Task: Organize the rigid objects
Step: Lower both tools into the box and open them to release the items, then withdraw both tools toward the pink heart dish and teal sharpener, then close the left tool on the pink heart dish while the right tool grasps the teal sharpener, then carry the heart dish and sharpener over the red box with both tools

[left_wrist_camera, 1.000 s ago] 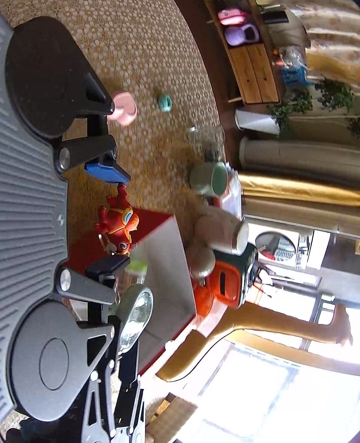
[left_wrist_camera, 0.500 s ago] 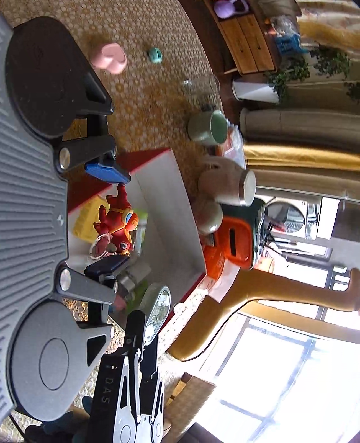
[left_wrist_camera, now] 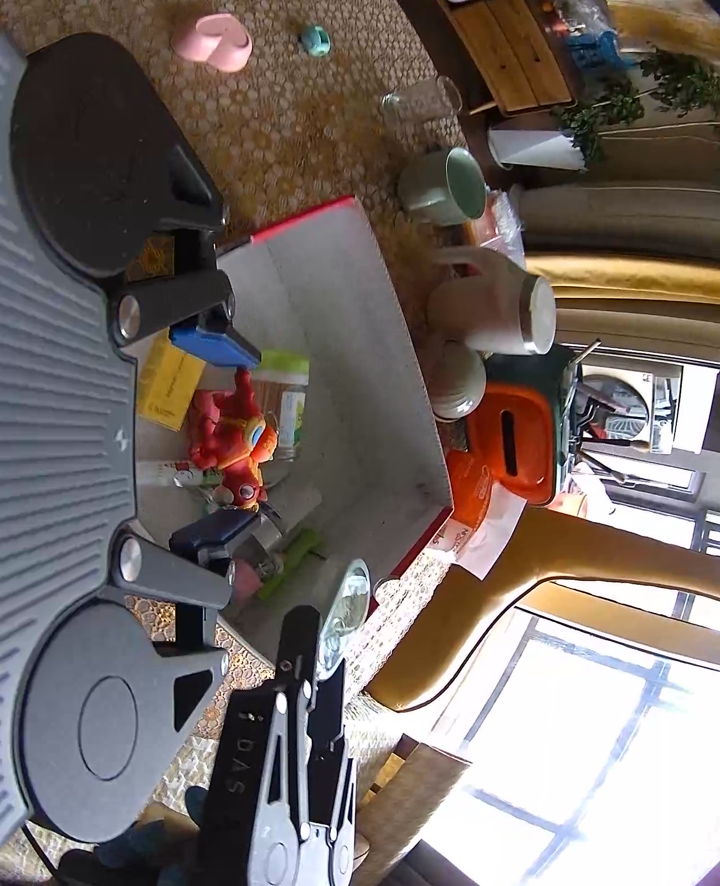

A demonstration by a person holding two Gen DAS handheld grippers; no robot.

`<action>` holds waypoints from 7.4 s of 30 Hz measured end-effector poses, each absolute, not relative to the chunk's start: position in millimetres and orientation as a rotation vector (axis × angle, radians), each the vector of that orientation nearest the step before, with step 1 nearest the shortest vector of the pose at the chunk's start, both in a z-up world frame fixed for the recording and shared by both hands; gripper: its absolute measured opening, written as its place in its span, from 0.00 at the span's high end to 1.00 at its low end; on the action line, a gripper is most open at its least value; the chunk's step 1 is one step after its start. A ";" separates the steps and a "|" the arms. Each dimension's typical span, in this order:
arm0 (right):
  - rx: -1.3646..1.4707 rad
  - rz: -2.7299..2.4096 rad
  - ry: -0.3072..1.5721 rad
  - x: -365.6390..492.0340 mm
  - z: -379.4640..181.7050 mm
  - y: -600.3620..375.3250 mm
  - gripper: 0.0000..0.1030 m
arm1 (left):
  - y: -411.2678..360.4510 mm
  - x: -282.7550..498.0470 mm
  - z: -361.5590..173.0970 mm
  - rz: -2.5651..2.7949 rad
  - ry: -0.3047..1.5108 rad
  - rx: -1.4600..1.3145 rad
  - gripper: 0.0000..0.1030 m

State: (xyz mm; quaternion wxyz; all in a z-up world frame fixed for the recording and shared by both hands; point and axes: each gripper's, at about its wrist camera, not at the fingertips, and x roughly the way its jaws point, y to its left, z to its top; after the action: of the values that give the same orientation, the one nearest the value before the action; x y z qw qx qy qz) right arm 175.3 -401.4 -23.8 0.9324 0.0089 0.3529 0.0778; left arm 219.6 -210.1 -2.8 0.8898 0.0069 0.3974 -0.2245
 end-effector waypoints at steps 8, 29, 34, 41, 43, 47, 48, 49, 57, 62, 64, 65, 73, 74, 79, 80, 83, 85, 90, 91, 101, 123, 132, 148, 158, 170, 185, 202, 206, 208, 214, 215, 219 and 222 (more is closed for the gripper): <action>0.018 0.180 0.773 202.8 -40.5 -412.9 0.61 | -240.6 238.5 -11.3 -0.497 0.834 0.052 0.55; -0.045 0.280 0.910 224.1 -89.3 -390.2 0.58 | -225.6 254.6 -42.3 -0.456 0.914 -0.016 0.55; -0.039 0.286 0.902 215.3 -80.0 -388.8 0.52 | -221.4 248.3 -40.8 -0.456 0.914 -0.025 0.55; -0.026 0.310 0.870 197.0 -56.9 -379.4 0.47 | -207.7 231.6 -26.8 -0.462 0.880 -0.035 0.55; -0.021 0.311 0.861 191.5 -50.1 -375.9 0.43 | -201.5 226.3 -21.8 -0.463 0.869 -0.043 0.55; -0.017 0.327 0.834 176.2 -36.2 -366.6 0.41 | -188.2 214.2 -11.4 -0.460 0.843 -0.055 0.55; -0.016 0.331 0.827 172.6 -32.9 -364.3 0.41 | -184.5 211.4 -9.1 -0.459 0.838 -0.061 0.55; -0.013 0.335 0.819 168.5 -29.5 -361.8 0.40 | -180.0 208.2 -6.6 -0.458 0.832 -0.068 0.55; 0.008 0.362 0.768 142.5 -9.2 -340.0 0.35 | -148.5 179.9 11.3 -0.432 0.776 -0.079 0.47; 0.016 0.390 0.732 130.3 2.5 -318.6 0.26 | -128.2 163.2 19.5 -0.420 0.739 -0.082 0.46; 0.016 0.398 0.719 125.6 6.2 -309.0 0.23 | -118.3 158.0 20.7 -0.409 0.734 -0.083 0.45; 0.016 0.405 0.716 124.4 7.1 -304.6 0.23 | -113.3 155.7 21.0 -0.404 0.733 -0.085 0.44; 0.020 0.443 0.712 122.9 7.4 -268.8 0.15 | -69.7 141.4 19.4 -0.348 0.726 -0.103 0.37; 0.021 0.448 0.712 122.7 7.3 -263.2 0.15 | -64.9 140.3 19.1 -0.341 0.725 -0.104 0.33; 0.020 0.473 0.713 127.8 6.5 -239.5 0.10 | -38.3 135.4 19.8 -0.283 0.704 -0.097 0.22; 0.019 0.481 0.716 129.7 6.4 -234.8 0.10 | -32.8 135.5 19.7 -0.272 0.701 -0.095 0.21; 0.011 0.493 0.721 134.4 6.9 -220.1 0.10 | -16.0 137.7 18.7 -0.243 0.701 -0.097 0.20; 0.004 0.498 0.725 139.2 7.3 -209.6 0.09 | -5.0 139.9 17.3 -0.228 0.701 -0.103 0.19; -0.007 0.509 0.729 154.2 9.4 -186.1 0.09 | 18.0 149.2 12.8 -0.202 0.700 -0.113 0.16; -0.011 0.510 0.729 157.7 10.1 -182.1 0.09 | 22.0 151.7 12.0 -0.198 0.699 -0.116 0.16; -0.035 0.492 0.772 209.4 4.0 -148.6 0.09 | 53.4 185.7 -6.9 -0.131 0.671 -0.131 0.01; -0.105 0.443 0.908 364.7 -41.5 -69.8 0.09 | 88.0 277.1 -85.5 -0.077 0.762 -0.135 0.00; -0.119 0.442 0.978 398.0 -76.6 -42.7 0.12 | 71.6 291.9 -117.2 -0.127 0.766 -0.067 0.01; -0.096 0.410 1.088 436.5 -112.8 5.2 0.30 | 71.4 304.4 -137.6 -0.115 0.727 -0.045 0.02; -0.107 0.403 1.113 440.5 -124.2 11.9 0.51 | 63.2 303.8 -142.9 -0.125 0.713 -0.009 0.29; -0.096 0.411 1.110 437.9 -136.2 2.0 0.66 | 59.3 305.2 -141.1 -0.117 0.699 0.000 0.42; -0.045 0.457 1.039 371.9 -68.9 -72.9 0.66 | 60.1 282.3 -90.9 -0.099 0.681 -0.044 0.42; -0.038 0.455 0.876 269.0 36.7 -180.9 0.66 | -2.1 201.1 0.6 -0.175 0.661 -0.039 0.42; -0.041 0.439 0.849 245.8 45.6 -210.9 0.66 | -19.5 186.5 11.7 -0.205 0.679 -0.055 0.46; -0.041 0.427 0.840 234.7 49.9 -227.9 0.66 | -29.3 180.5 16.9 -0.222 0.682 -0.053 0.50; -0.029 0.371 0.842 216.1 41.2 -273.7 0.66 | -58.5 174.3 16.9 -0.257 0.690 -0.029 0.58; -0.028 0.364 0.846 213.3 39.0 -280.3 0.66 | -62.0 175.0 14.3 -0.249 0.693 -0.021 0.58; -0.020 0.346 0.855 205.5 32.3 -300.5 0.66 | -60.9 172.9 -5.4 -0.230 0.727 -0.026 0.58; -0.014 0.335 0.861 202.3 27.4 -311.8 0.66 | -59.1 175.1 -23.8 -0.235 0.779 -0.016 0.58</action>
State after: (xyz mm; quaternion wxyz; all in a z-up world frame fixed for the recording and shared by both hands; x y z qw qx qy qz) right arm 202.3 -311.8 27.4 0.8952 -0.0069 0.4153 0.1617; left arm 175.1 -59.1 -23.8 0.9183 -0.0079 0.3789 -0.1145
